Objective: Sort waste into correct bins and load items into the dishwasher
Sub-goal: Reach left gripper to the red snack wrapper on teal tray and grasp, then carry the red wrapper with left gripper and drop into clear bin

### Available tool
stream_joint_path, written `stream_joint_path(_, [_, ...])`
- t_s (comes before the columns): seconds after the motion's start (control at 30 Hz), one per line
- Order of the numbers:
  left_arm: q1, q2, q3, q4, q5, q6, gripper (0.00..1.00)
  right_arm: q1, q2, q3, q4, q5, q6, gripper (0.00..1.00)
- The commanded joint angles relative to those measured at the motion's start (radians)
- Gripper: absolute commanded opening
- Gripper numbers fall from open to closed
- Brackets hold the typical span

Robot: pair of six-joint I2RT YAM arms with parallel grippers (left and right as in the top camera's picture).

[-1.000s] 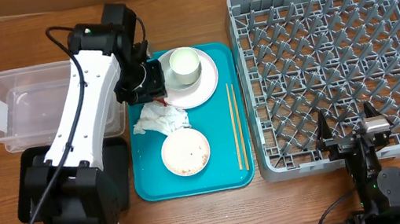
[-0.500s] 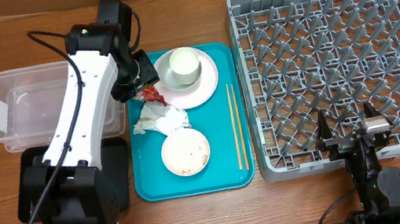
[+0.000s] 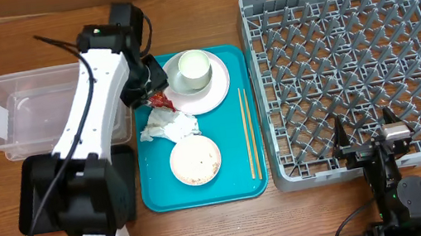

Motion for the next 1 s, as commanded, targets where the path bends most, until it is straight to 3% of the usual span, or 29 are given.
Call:
stream_joint_path(0.0, [-0.016,0.049,-0.010,-0.002,0.051,-0.009,0.42,-0.008,-0.010,-0.010,0.004,0.009,-0.003,1.00])
stream_joint_path(0.27, [-0.021,0.121,-0.010,0.001,0.053,-0.006,0.51,-0.008,-0.010,-0.010,0.004,0.009,-0.003,1.00])
stream_joint_path(0.57, [-0.024,0.177,-0.010,-0.001,0.084,0.006,0.50,-0.008,-0.010,-0.010,0.004,0.009,-0.003,1.00])
stream_joint_path(0.97, [-0.027,0.181,-0.010,0.002,0.117,0.016,0.18,-0.008,-0.010,-0.010,0.004,0.009,-0.003,1.00])
